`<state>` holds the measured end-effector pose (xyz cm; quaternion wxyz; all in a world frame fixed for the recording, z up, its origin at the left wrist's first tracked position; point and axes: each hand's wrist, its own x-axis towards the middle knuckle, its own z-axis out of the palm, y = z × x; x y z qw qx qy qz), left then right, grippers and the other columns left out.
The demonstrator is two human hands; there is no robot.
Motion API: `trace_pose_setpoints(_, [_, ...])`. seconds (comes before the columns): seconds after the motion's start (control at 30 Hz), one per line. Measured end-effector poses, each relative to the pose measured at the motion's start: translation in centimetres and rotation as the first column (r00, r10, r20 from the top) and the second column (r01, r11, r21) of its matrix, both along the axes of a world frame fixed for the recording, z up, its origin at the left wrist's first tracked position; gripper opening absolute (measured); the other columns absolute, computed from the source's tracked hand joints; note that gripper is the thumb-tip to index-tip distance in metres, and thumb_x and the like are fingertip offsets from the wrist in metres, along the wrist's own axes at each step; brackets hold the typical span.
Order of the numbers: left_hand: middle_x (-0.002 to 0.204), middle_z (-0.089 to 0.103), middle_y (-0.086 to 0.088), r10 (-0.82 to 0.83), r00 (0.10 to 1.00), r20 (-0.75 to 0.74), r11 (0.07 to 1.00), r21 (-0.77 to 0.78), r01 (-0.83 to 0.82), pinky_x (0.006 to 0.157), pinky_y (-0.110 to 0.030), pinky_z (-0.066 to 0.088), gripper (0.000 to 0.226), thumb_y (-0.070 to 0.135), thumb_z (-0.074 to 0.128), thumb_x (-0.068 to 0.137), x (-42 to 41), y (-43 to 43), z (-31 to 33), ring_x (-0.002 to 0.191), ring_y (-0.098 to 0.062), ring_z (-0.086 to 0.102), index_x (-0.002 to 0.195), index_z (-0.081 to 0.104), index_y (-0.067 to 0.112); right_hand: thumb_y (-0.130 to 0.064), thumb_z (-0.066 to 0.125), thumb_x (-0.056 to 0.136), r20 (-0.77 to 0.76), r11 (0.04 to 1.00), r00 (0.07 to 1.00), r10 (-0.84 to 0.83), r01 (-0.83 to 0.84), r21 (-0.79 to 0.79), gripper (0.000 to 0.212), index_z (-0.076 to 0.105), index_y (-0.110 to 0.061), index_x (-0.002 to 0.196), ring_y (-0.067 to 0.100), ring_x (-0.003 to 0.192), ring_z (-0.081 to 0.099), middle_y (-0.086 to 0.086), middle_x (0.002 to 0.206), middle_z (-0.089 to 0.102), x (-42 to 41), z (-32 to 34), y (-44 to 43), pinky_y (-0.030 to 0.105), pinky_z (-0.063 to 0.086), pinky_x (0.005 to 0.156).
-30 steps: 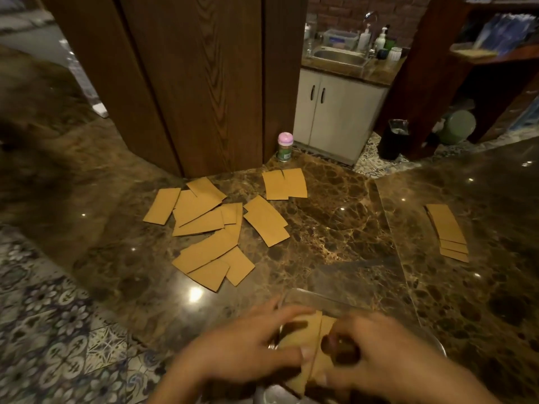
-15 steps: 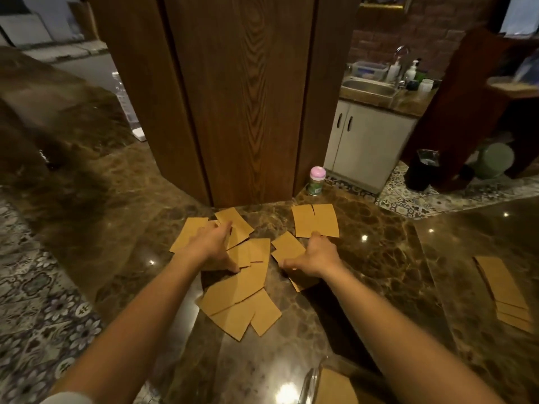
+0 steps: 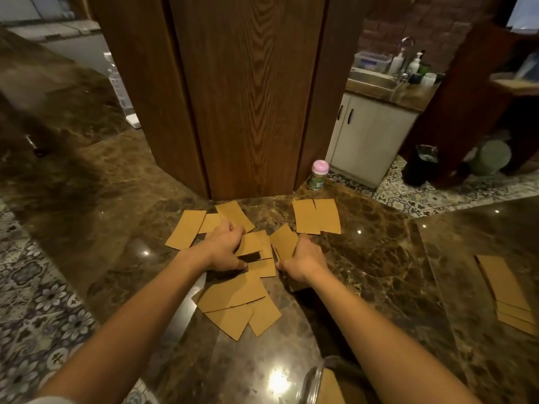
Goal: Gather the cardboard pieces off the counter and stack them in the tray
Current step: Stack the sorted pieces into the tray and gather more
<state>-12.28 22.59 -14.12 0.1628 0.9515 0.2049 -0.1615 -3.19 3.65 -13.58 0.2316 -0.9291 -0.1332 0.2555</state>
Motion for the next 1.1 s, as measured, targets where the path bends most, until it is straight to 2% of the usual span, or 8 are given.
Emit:
trace_pose_setpoints(0.17, [0.135, 0.048, -0.008, 0.039, 0.992, 0.118, 0.999, -0.032, -0.035, 0.109, -0.046, 0.037, 0.081, 0.057, 0.070, 0.082, -1.3, -1.3, 0.2, 0.129, -0.030, 0.044, 0.146, 0.032, 0.023, -0.028, 0.086, 0.082, -0.143, 0.930, 0.980, -0.136, 0.176, 0.323, 0.073, 0.046, -0.021, 0.142, 0.032, 0.129, 0.056, 0.008, 0.138, 0.061, -0.7, -0.1, -2.3, 0.045, 0.047, 0.107])
trace_pose_setpoints(0.27, [0.128, 0.054, -0.004, 0.157, 0.943, 0.292, 0.951, -0.301, -0.066, 0.100, -0.039, 0.046, 0.062, 0.051, 0.071, 0.086, -2.2, -2.3, 1.9, 0.120, -0.025, 0.053, 0.137, 0.046, 0.026, -0.025, 0.086, 0.083, -0.260, 0.827, 0.956, -0.137, 0.254, 0.501, 0.065, 0.051, -0.020, 0.137, 0.023, 0.120, 0.061, 0.003, 0.131, 0.066, -0.6, 1.1, -4.0, 0.041, 0.050, 0.102])
trace_pose_setpoints(0.4, [0.119, 0.068, -0.014, 0.524, 0.832, 0.181, 0.390, -0.920, -0.045, 0.095, -0.058, 0.055, 0.032, 0.030, 0.074, 0.090, -3.3, -5.5, 5.5, 0.106, -0.031, 0.068, 0.119, 0.065, 0.022, -0.024, 0.083, 0.087, -0.422, 0.644, 0.907, -0.019, 0.334, 0.688, 0.053, 0.059, -0.021, 0.134, 0.019, 0.112, 0.070, 0.000, 0.122, 0.075, -1.4, 3.8, -6.0, 0.042, 0.055, 0.103])
trace_pose_setpoints(0.57, [0.119, 0.071, -0.023, 0.638, 0.770, -0.030, -0.151, -0.985, 0.087, 0.088, -0.044, 0.059, 0.042, 0.030, 0.060, 0.091, -2.7, -12.2, 8.9, 0.103, -0.031, 0.070, 0.124, 0.069, 0.006, -0.027, 0.068, 0.100, -0.388, 0.503, 0.920, 0.047, 0.314, 0.805, 0.029, 0.067, -0.023, 0.128, 0.020, 0.109, 0.075, 0.002, 0.117, 0.078, -3.2, 6.3, -7.7, 0.045, 0.059, 0.099])
trace_pose_setpoints(0.67, [0.126, 0.070, -0.022, 0.607, 0.786, -0.117, -0.325, -0.939, 0.111, 0.097, -0.046, 0.056, 0.043, 0.030, 0.051, 0.095, -2.2, -16.5, 9.9, 0.112, -0.033, 0.070, 0.127, 0.068, 0.007, -0.063, 0.062, 0.091, -0.108, 0.580, 0.984, -0.144, 0.172, 0.796, 0.050, 0.064, -0.035, 0.132, 0.014, 0.129, 0.058, -0.001, 0.138, 0.061, -3.7, 6.3, -8.9, 0.046, 0.049, 0.111])
trace_pose_setpoints(0.77, [0.130, 0.068, -0.021, 0.613, 0.781, -0.115, -0.338, -0.932, 0.128, 0.098, -0.047, 0.055, 0.044, 0.033, 0.049, 0.101, -1.6, -19.8, 10.4, 0.119, -0.033, 0.067, 0.135, 0.063, 0.009, -0.077, 0.058, 0.081, 0.046, 0.660, 0.972, -0.231, 0.122, 0.741, 0.073, 0.051, -0.044, 0.145, 0.009, 0.141, 0.036, -0.006, 0.152, 0.038, -3.9, 6.8, -11.2, 0.039, 0.037, 0.119])
trace_pose_setpoints(0.93, [0.124, 0.072, -0.020, 0.641, 0.767, 0.008, -0.147, -0.980, 0.133, 0.085, -0.048, 0.058, 0.048, 0.031, 0.068, 0.091, -1.6, -23.2, 10.9, 0.113, -0.038, 0.070, 0.137, 0.058, 0.017, -0.055, 0.076, 0.086, 0.031, 0.539, 0.962, -0.270, 0.125, 0.833, 0.060, 0.055, -0.039, 0.139, -0.001, 0.108, 0.069, -0.013, 0.124, 0.068, -5.0, 9.8, -16.4, 0.027, 0.063, 0.086])
trace_pose_setpoints(1.1, [0.116, 0.075, -0.016, 0.640, 0.760, 0.111, -0.050, -0.981, 0.185, 0.079, -0.047, 0.061, 0.059, 0.016, 0.084, 0.076, -3.2, -25.3, 12.2, 0.105, -0.034, 0.073, 0.129, 0.059, 0.017, -0.044, 0.069, 0.095, 0.034, 0.489, 0.935, -0.352, 0.153, 0.859, 0.021, 0.076, -0.027, 0.105, 0.022, 0.086, 0.079, 0.001, 0.096, 0.081, -6.4, 12.7, -21.4, 0.056, 0.065, 0.071])
